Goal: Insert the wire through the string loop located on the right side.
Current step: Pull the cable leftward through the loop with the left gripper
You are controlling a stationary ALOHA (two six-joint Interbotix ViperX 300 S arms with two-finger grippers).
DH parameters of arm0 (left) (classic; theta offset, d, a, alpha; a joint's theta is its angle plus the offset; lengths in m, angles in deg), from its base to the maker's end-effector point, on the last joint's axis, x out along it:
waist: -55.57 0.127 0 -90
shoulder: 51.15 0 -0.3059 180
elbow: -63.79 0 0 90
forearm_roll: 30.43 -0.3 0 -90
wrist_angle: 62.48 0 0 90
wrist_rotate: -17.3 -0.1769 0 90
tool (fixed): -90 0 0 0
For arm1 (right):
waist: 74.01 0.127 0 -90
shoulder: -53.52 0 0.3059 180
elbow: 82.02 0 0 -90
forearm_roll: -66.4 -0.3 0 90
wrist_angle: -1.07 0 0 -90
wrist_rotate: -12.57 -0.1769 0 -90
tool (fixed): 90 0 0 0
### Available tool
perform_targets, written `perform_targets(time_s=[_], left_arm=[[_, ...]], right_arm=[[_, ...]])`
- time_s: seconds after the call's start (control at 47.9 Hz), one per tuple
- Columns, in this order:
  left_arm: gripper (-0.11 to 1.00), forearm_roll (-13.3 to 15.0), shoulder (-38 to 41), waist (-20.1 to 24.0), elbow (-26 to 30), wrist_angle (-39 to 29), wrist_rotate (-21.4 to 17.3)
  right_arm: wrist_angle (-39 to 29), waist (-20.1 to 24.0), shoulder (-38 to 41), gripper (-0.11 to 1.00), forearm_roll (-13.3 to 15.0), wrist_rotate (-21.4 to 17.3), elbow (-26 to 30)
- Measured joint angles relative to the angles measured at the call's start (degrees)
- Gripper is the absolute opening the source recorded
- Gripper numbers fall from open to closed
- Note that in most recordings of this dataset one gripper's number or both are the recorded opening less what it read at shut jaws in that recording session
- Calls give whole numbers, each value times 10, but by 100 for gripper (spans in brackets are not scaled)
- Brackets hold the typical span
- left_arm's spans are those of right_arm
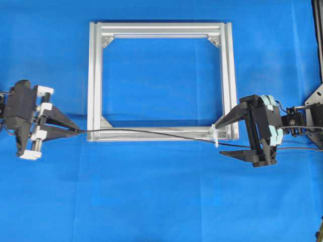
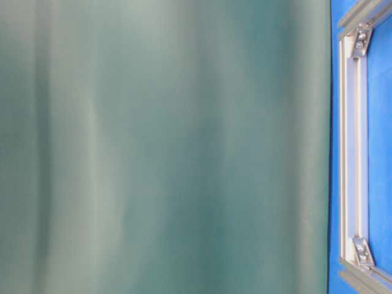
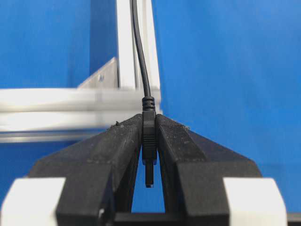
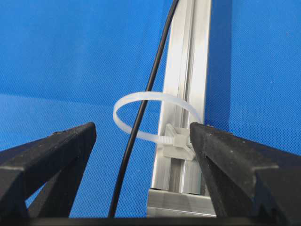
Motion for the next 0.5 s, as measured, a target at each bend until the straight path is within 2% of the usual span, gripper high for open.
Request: perform_targets(time_s=[0.23,0.501], left_arm=[[8,-1,-25,-1,-14,-17,-4],[10,-1,-2,-1,15,-81,-4]], right_arm=[[1,0,1,94,0,0,0],[0,0,1,94,-1,-1,0]])
